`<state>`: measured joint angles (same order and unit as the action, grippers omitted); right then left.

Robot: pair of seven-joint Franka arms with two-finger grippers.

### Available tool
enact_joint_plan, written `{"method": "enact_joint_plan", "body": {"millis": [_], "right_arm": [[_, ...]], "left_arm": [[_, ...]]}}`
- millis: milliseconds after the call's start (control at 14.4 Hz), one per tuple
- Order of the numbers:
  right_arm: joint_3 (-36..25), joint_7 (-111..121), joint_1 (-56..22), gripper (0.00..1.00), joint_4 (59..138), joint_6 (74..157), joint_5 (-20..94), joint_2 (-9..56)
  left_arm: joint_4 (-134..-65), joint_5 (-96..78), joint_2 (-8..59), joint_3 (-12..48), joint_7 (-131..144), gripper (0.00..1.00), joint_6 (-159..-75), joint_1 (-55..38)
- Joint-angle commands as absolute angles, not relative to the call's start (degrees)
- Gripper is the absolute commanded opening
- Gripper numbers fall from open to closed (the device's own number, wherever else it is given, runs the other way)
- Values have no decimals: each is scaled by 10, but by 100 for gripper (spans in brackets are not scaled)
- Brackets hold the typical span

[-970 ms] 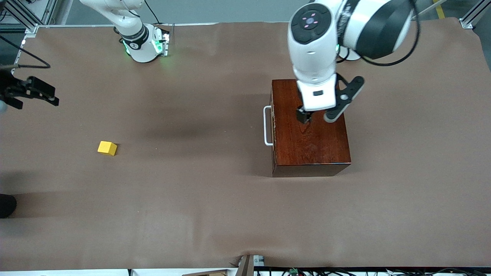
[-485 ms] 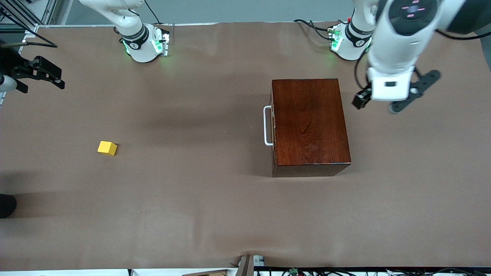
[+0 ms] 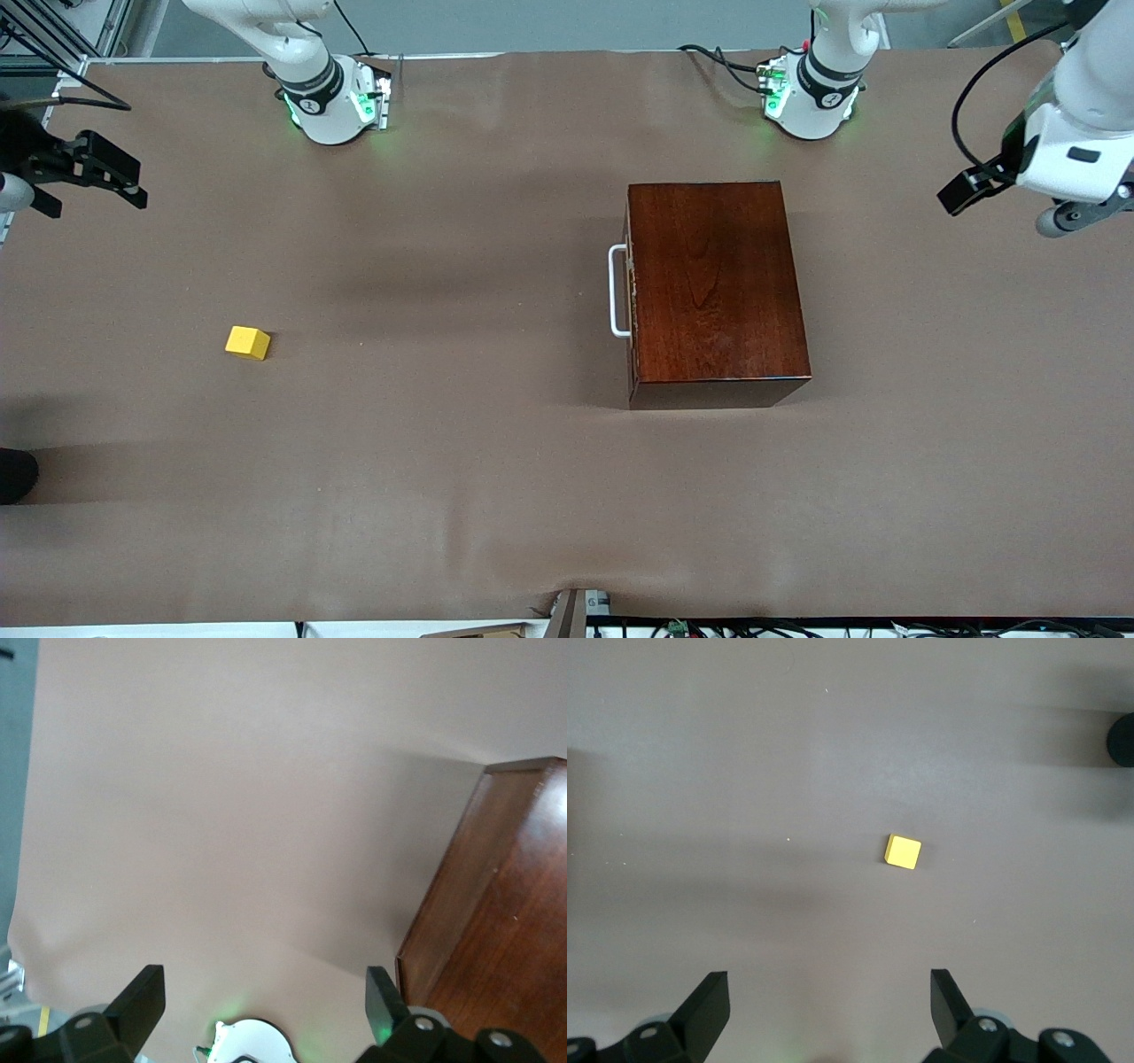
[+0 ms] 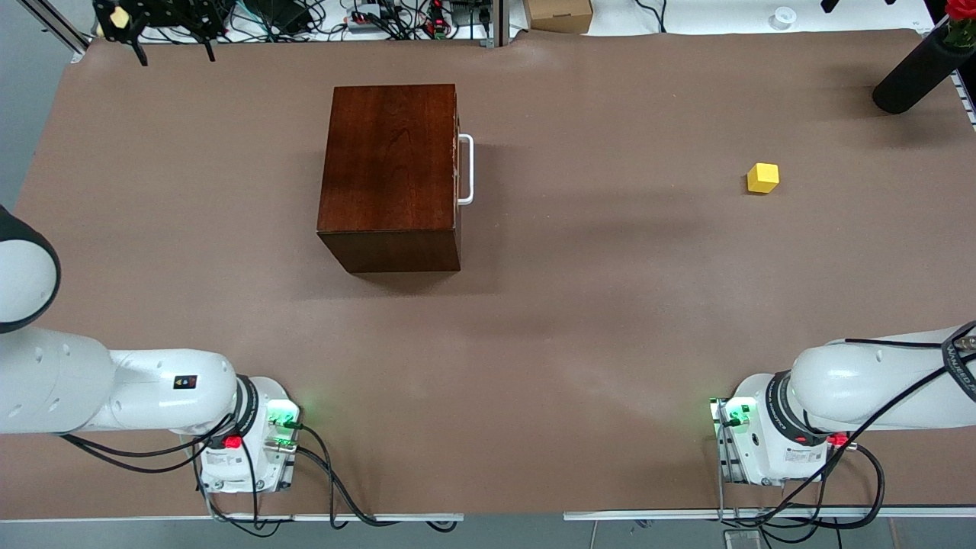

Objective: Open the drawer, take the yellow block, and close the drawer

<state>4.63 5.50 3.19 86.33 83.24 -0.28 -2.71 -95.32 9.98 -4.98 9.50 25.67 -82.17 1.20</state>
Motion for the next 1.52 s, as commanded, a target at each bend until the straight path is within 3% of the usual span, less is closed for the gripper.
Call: {"method": "enact_joint_plan", "body": {"millis": [0,139,623,901,1316,1455], "right_arm": [[44,59,31,100,846,829,-5,-21],[44,57,28,100,846,827,-5,-21],[44,55,30,100,848,823,-5,-20],[41,52,34,100,850,819,12,-21],[41,42,33,100,850,818,12,-21],[41,42,33,100,850,818,12,-20]], "left_arm": [[-930,77,-58,100,195,100,-832,15],[-906,72,-52,100,137,100,-833,15],[-921,-3,-69,101,-1,100,-861,60],[-988,-4,-108,98,-11,100,-898,62],[-925,-4,-66,89,-10,100,-892,42],[-923,3,-63,52,-5,100,-892,1]]}}
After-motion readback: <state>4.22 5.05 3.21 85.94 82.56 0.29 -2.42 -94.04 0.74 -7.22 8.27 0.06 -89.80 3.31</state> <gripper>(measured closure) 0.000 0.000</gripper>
